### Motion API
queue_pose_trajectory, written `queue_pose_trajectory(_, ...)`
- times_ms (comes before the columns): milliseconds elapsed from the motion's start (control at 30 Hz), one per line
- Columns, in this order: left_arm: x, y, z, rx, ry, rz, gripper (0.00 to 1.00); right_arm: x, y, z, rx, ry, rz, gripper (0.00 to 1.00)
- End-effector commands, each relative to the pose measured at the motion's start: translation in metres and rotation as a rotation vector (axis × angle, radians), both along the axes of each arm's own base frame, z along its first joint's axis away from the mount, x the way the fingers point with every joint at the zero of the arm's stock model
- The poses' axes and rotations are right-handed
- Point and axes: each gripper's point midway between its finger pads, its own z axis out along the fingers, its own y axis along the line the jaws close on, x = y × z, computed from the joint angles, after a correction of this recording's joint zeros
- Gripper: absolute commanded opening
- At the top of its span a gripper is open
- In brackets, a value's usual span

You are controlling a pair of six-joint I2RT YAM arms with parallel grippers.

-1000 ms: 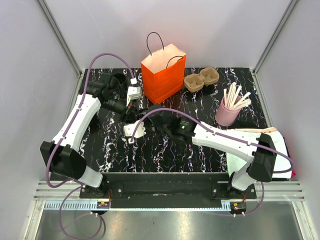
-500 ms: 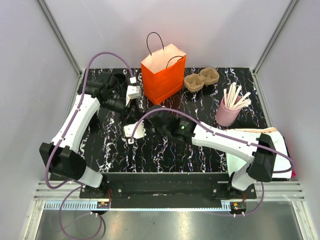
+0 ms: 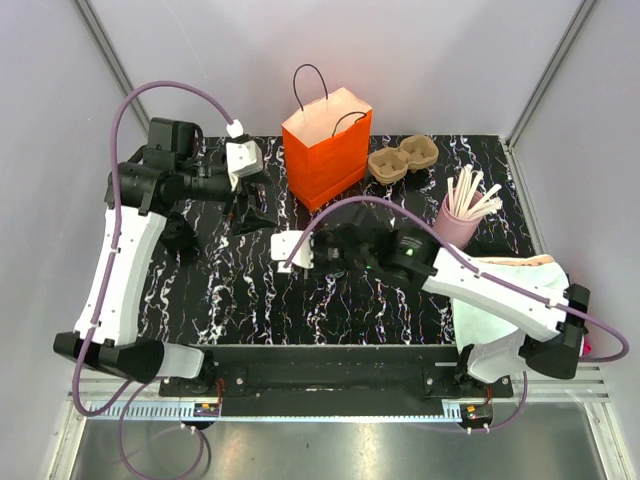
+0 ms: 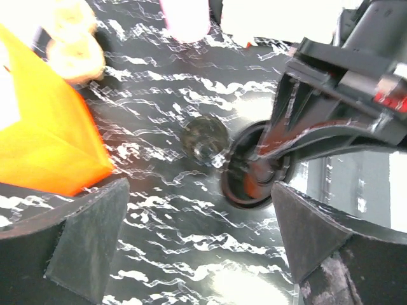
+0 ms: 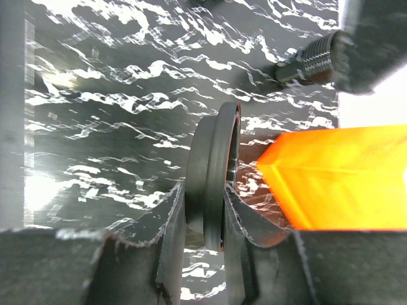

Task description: Pack the takeout coffee

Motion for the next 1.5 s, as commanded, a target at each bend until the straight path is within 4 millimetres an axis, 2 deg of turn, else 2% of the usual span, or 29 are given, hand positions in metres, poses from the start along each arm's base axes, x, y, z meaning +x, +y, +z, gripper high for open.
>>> queue_pose_trajectory(0, 0.01, -0.005, 0.005, -0.042, -0.106, -0.01, 0.99, -0.018, -0.018, 0.051, 0.174, 0.155, 0.005, 0.32)
queue_pose_trajectory(100, 0.004, -0.012, -0.002, -0.091, -0.066, -0.066, 0.99, -0.02, -0.028, 0.07, 0.247, 0.238, 0.012, 0.32)
queue_pose_trajectory(133, 0.005, -0.016, 0.0, -0.117, -0.076, -0.084, 0.99, -0.008, -0.037, 0.075, 0.271, 0.256, -0.023, 0.32)
queue_pose_trajectory(167, 0.003, -0.018, -0.006, -0.142, -0.033, -0.098, 0.99, -0.007, -0.041, 0.08, 0.295, 0.285, -0.034, 0.32)
queue_pose_trajectory(200, -0.004, -0.023, -0.002, -0.192, -0.016, -0.145, 0.99, -0.01, -0.044, 0.085, 0.315, 0.309, -0.018, 0.32)
queue_pose_trajectory(233, -0.001, -0.026, 0.004, -0.222, -0.044, -0.167, 0.99, -0.001, -0.051, 0.088, 0.332, 0.317, -0.046, 0.32)
queue_pose_trajectory(300, -0.007, -0.031, 0.004, -0.285, 0.022, -0.205, 0.99, -0.002, -0.057, 0.093, 0.362, 0.354, -0.045, 0.32)
queue_pose_trajectory(333, -0.001, -0.034, 0.005, -0.309, -0.01, -0.225, 0.99, 0.004, -0.063, 0.097, 0.384, 0.373, -0.069, 0.32)
queue_pose_trajectory(400, -0.003, -0.038, 0.011, -0.346, 0.032, -0.262, 0.99, 0.006, -0.067, 0.105, 0.418, 0.408, -0.054, 0.33)
queue_pose_trajectory(433, 0.001, -0.04, 0.009, -0.353, 0.067, -0.271, 0.99, 0.016, -0.074, 0.112, 0.452, 0.425, -0.086, 0.32)
queue_pose_trajectory(500, 0.004, -0.041, 0.008, -0.361, 0.09, -0.288, 0.99, 0.018, -0.075, 0.115, 0.481, 0.478, -0.059, 0.32)
queue_pose_trajectory(633, 0.008, -0.046, -0.002, -0.364, 0.134, -0.289, 0.99, 0.037, -0.076, 0.124, 0.572, 0.61, -0.047, 0.33)
queue_pose_trajectory(700, 0.018, -0.05, 0.0, -0.368, 0.097, -0.27, 0.99, 0.049, -0.08, 0.123, 0.6, 0.68, -0.033, 0.32)
queue_pose_trajectory(733, 0.025, -0.054, -0.01, -0.365, 0.196, -0.168, 0.99, 0.053, -0.079, 0.126, 0.627, 0.712, -0.029, 0.33)
queue_pose_trajectory(767, 0.036, -0.056, -0.01, -0.386, 0.206, -0.095, 0.99, 0.058, -0.082, 0.124, 0.634, 0.738, -0.016, 0.33)
queue_pose_trajectory(800, 0.046, -0.059, 0.01, -0.449, 0.076, -0.089, 0.99, 0.06, -0.081, 0.123, 0.647, 0.787, -0.026, 0.33)
queue_pose_trajectory(833, 0.047, -0.058, -0.001, -0.491, 0.221, -0.036, 0.99, 0.063, -0.08, 0.121, 0.651, 0.796, -0.021, 0.33)
queue_pose_trajectory(900, 0.058, -0.059, 0.004, -0.543, 0.212, 0.017, 0.99, 0.065, -0.082, 0.12, 0.658, 0.81, -0.018, 0.33)
queue_pose_trajectory(967, 0.069, -0.062, 0.0, -0.565, 0.232, 0.081, 0.99, 0.068, -0.082, 0.119, 0.669, 0.822, -0.004, 0.34)
queue_pose_trajectory(1067, 0.067, -0.066, -0.002, -0.611, 0.291, 0.065, 0.99, 0.07, -0.083, 0.119, 0.685, 0.84, 0.002, 0.35)
queue_pose_trajectory(1100, 0.067, -0.066, 0.001, -0.644, 0.257, 0.037, 0.99, 0.071, -0.083, 0.117, 0.685, 0.851, -0.001, 0.35)
queue_pose_trajectory(1133, 0.063, -0.067, 0.004, -0.673, 0.307, 0.031, 0.99, 0.073, -0.084, 0.112, 0.687, 0.856, -0.006, 0.34)
queue_pose_trajectory(1167, 0.059, -0.066, 0.015, -0.714, 0.241, -0.001, 0.99, 0.073, -0.085, 0.112, 0.691, 0.856, 0.001, 0.35)
queue_pose_trajectory(1300, 0.06, -0.068, 0.011, -0.739, 0.302, 0.003, 0.99, 0.08, -0.087, 0.104, 0.72, 0.865, -0.029, 0.34)
queue_pose_trajectory(1400, 0.061, -0.067, 0.001, -0.688, 0.294, 0.041, 0.99, 0.083, -0.096, 0.097, 0.717, 0.812, -0.083, 0.34)
queue_pose_trajectory(1433, 0.067, -0.065, -0.004, -0.658, 0.23, 0.062, 0.99, 0.085, -0.1, 0.097, 0.709, 0.774, -0.114, 0.35)
queue_pose_trajectory(1467, 0.071, -0.065, -0.022, -0.608, 0.299, 0.112, 0.99, 0.086, -0.103, 0.093, 0.689, 0.746, -0.128, 0.36)
